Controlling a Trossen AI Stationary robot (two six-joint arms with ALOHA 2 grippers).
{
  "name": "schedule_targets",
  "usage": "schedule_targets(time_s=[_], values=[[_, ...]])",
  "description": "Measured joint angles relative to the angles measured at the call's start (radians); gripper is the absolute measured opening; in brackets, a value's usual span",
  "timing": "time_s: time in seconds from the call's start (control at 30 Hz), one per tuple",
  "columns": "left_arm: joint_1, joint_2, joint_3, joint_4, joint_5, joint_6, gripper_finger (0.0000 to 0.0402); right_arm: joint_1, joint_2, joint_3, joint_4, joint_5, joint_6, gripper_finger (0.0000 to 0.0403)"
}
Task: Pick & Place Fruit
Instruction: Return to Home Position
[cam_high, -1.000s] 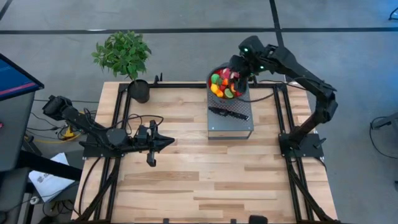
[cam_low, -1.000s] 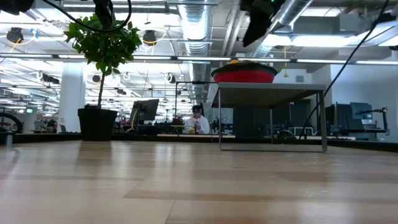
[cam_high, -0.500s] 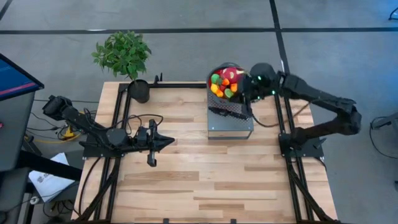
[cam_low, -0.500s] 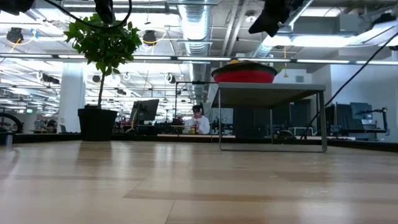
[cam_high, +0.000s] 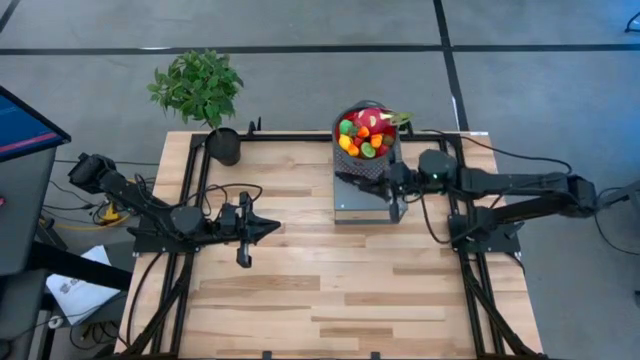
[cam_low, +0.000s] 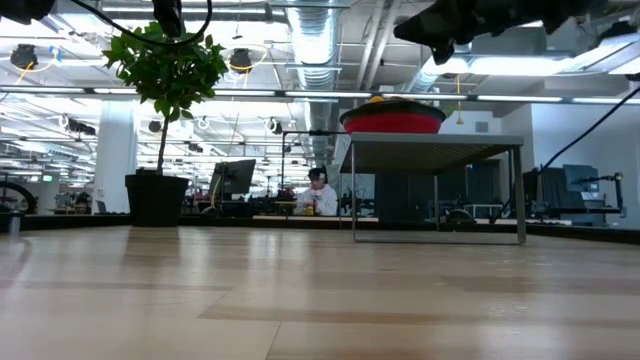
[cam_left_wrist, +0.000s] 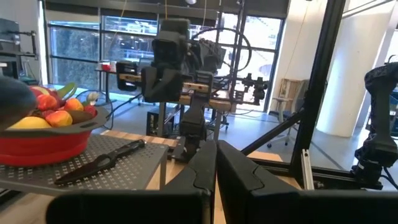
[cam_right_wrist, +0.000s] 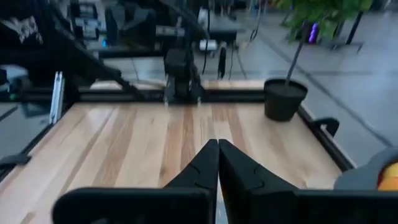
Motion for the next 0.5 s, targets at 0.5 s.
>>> schedule_targets(time_s=[0.5], values=[[0.000,-0.154,-0.007,-0.104,-0.074,0.183,0.0006,0.213,-0.157,-0.130,0.070,0.206,0.074,0.0001]])
